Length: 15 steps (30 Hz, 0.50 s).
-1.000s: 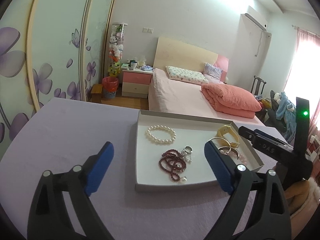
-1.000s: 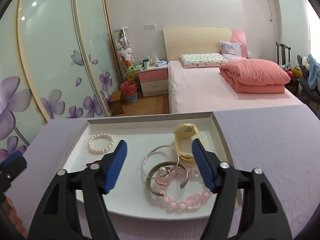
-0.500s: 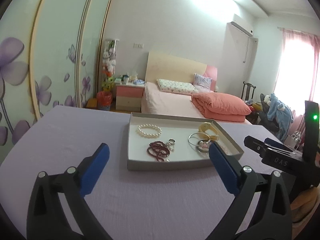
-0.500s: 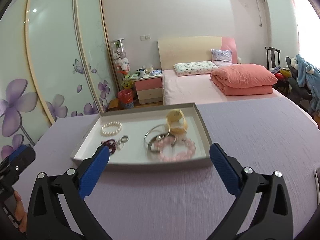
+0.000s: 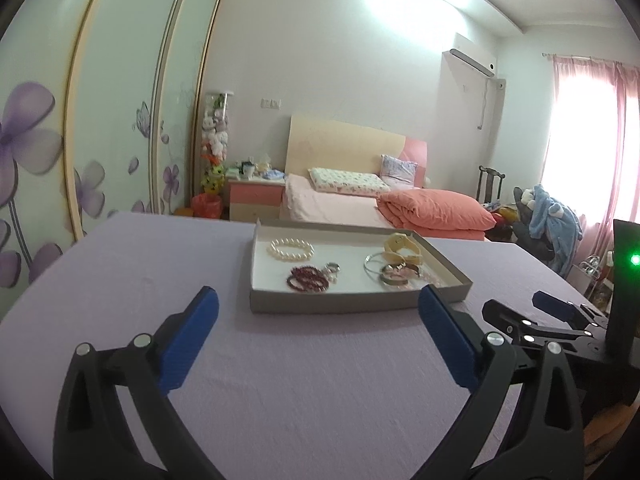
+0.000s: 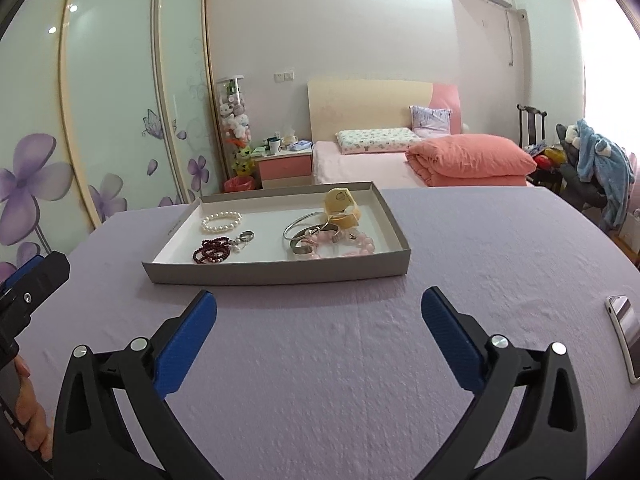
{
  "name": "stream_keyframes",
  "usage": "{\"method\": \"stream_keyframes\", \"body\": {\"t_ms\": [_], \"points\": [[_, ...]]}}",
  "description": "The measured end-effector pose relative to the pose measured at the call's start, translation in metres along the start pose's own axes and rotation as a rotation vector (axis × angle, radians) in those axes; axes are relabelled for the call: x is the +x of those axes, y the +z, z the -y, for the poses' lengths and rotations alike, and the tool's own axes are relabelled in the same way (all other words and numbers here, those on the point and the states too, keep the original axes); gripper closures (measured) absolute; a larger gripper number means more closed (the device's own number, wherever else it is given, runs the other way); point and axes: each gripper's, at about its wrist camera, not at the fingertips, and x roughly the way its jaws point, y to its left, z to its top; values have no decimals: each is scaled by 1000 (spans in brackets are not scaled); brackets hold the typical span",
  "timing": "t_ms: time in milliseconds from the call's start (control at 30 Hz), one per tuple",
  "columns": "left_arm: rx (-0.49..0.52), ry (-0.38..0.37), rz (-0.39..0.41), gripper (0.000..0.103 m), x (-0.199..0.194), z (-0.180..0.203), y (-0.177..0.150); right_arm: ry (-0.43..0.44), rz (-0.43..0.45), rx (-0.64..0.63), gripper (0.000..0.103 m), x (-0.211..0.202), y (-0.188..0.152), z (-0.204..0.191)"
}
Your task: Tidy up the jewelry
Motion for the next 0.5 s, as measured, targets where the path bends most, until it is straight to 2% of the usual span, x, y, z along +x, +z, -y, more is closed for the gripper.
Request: {"method": "stream_keyframes", "body": {"t_ms": [500], "points": [[-10, -2, -19, 5, 3, -2, 3, 16, 18, -2, 2, -4, 4, 2]]}}
